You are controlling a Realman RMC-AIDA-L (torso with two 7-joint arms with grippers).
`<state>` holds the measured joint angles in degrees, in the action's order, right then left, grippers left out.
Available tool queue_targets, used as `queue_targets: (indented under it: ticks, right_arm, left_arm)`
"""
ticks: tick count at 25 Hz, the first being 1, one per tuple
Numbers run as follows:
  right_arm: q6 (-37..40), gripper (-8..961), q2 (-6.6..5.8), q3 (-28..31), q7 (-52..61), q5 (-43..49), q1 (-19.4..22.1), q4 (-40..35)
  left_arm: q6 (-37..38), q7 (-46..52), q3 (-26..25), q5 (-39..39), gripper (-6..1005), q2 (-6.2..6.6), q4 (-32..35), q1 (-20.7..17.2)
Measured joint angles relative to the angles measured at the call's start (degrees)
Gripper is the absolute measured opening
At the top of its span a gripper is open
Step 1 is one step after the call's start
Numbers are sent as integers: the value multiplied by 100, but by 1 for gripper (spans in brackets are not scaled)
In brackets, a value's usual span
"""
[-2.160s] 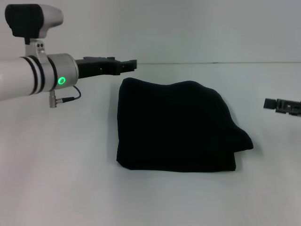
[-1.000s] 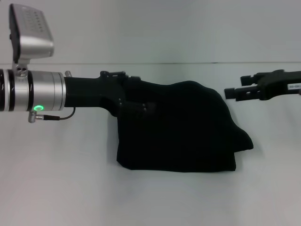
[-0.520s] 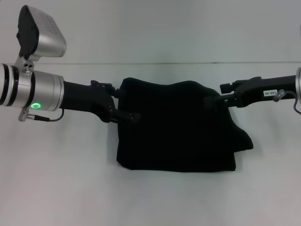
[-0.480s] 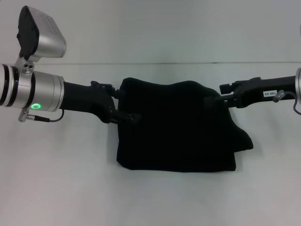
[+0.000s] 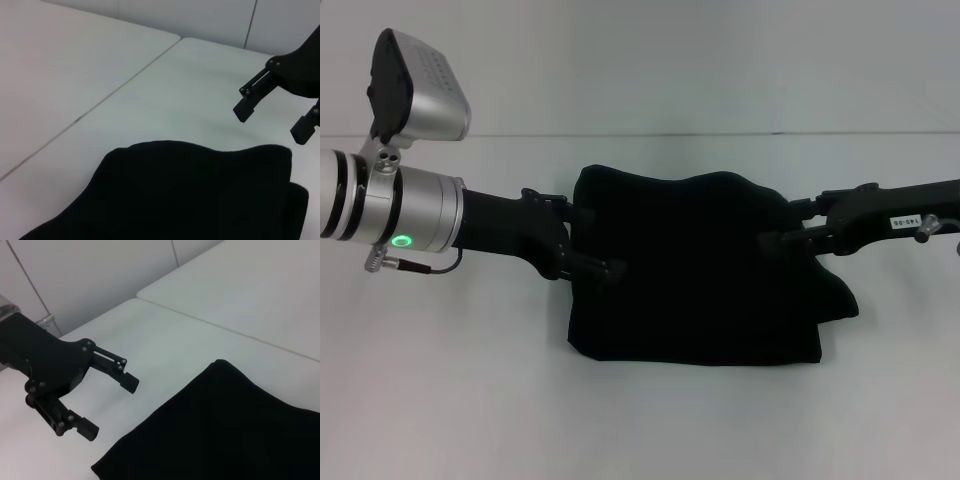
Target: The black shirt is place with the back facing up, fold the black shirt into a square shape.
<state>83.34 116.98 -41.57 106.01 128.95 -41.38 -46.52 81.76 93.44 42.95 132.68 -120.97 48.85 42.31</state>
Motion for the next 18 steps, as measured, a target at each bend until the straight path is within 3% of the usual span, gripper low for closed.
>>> queue_targets:
  ticks: [18]
  right_arm:
    - [88,898,-63,21,-146,-10,96,-20]
  left_arm:
    - [-45,-63,60,-190,892,-108,-16,-22]
